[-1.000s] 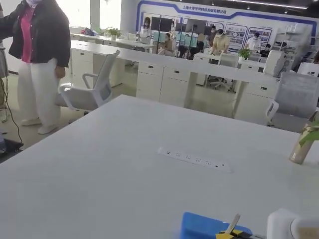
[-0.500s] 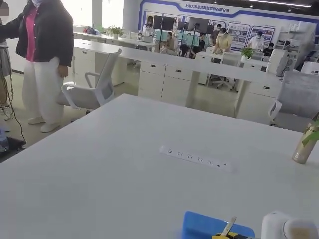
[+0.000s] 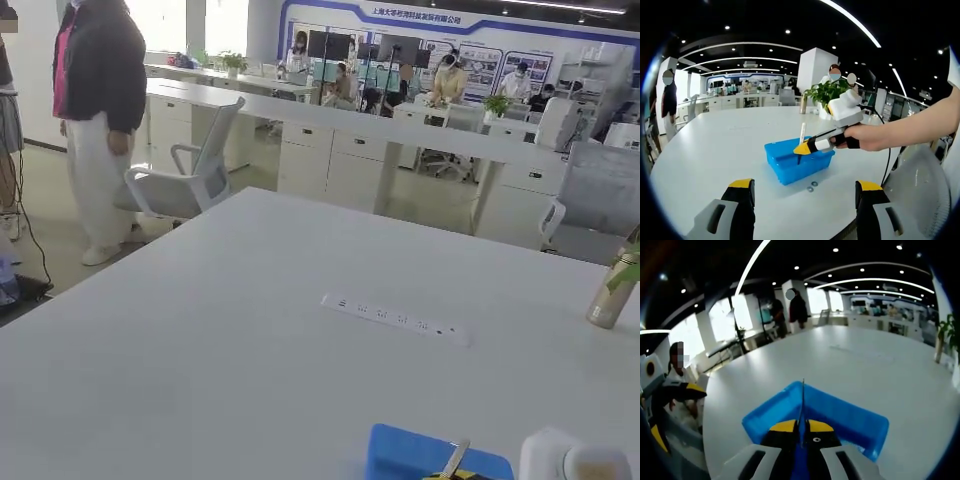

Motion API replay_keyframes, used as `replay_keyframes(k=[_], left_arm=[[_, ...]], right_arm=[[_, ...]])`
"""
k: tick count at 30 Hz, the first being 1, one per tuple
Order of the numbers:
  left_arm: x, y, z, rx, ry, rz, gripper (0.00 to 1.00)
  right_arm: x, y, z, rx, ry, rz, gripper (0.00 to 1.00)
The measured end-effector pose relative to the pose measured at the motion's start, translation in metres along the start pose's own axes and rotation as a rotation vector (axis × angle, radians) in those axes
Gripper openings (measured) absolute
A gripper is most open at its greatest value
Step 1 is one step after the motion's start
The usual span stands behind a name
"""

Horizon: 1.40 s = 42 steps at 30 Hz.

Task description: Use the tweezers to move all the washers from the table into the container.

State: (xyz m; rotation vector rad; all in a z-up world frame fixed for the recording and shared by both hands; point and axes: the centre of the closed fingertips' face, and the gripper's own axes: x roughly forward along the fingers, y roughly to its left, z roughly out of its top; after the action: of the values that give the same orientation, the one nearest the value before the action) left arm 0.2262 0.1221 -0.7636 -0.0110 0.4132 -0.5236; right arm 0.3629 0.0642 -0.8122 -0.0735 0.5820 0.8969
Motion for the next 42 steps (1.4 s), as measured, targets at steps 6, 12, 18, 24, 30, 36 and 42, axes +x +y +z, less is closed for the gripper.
replay_keyframes(k=[6,12,18,24,30,36,42], left_arm=[[0.0,0.0,0.0,0.001,0.0,-0.001,0.84],[0.0,0.0,0.0,0.002,-0.001,-0.001,0.84],[0.001,0.0,0.0,0.0,-0.001,-0.002,0.84],[0.001,-0.001,0.0,0.003,0.002,-0.004,0.84],[0.001,-0.001,-0.001,0.003,0.006,-0.005,0.84],[0.001,-0.002,-0.002,0.005,0.011,-0.008,0.84],[0.0,-0.003,-0.003,0.006,0.015,-0.012,0.83]], right_arm=[[-0.002,0.0,0.001,-0.002,-0.004,-0.001,0.04],[-0.006,0.003,0.008,-0.008,-0.022,0.004,0.04],[-0.013,0.004,0.016,-0.018,-0.045,0.006,0.04],[-0.021,0.007,0.021,-0.02,-0.06,0.003,0.04],[-0.031,0.006,0.027,-0.018,-0.085,-0.005,0.04],[-0.044,0.006,0.034,-0.018,-0.121,-0.02,0.04],[-0.057,0.002,0.039,-0.004,-0.148,-0.029,0.04]])
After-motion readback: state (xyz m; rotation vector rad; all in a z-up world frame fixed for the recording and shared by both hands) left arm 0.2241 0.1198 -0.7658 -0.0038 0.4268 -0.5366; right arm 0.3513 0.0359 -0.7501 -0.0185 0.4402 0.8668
